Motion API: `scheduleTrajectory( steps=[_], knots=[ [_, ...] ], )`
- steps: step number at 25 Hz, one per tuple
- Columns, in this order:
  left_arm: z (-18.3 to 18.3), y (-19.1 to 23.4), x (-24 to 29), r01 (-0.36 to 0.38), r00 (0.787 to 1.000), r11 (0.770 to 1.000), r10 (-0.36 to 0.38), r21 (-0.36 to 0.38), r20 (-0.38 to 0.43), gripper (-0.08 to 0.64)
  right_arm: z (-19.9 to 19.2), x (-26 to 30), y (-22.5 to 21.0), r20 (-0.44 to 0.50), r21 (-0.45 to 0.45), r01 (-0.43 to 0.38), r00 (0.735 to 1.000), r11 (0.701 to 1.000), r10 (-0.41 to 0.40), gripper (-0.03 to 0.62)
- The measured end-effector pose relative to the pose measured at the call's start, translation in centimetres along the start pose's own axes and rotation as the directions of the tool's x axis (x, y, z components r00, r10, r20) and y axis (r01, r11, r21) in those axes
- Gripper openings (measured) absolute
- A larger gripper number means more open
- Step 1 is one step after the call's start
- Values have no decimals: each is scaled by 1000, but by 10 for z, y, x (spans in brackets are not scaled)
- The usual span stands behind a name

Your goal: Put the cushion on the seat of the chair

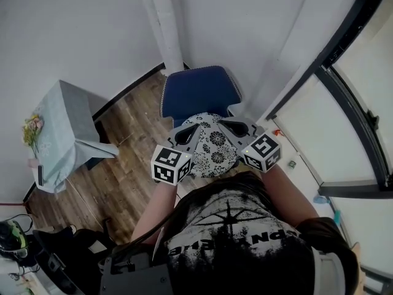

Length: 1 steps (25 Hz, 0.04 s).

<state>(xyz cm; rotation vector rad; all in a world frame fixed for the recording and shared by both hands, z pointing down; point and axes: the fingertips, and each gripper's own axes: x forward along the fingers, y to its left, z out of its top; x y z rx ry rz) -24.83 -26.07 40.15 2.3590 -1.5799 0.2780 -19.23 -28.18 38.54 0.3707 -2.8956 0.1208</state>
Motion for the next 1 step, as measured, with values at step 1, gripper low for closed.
scheduleTrajectory(
  steps=[1],
  knots=[
    [0, 0, 0, 0, 1000, 1000, 0, -1, 0, 15, 1, 0, 0, 2, -1, -1, 1000, 1000, 1, 17]
  ],
)
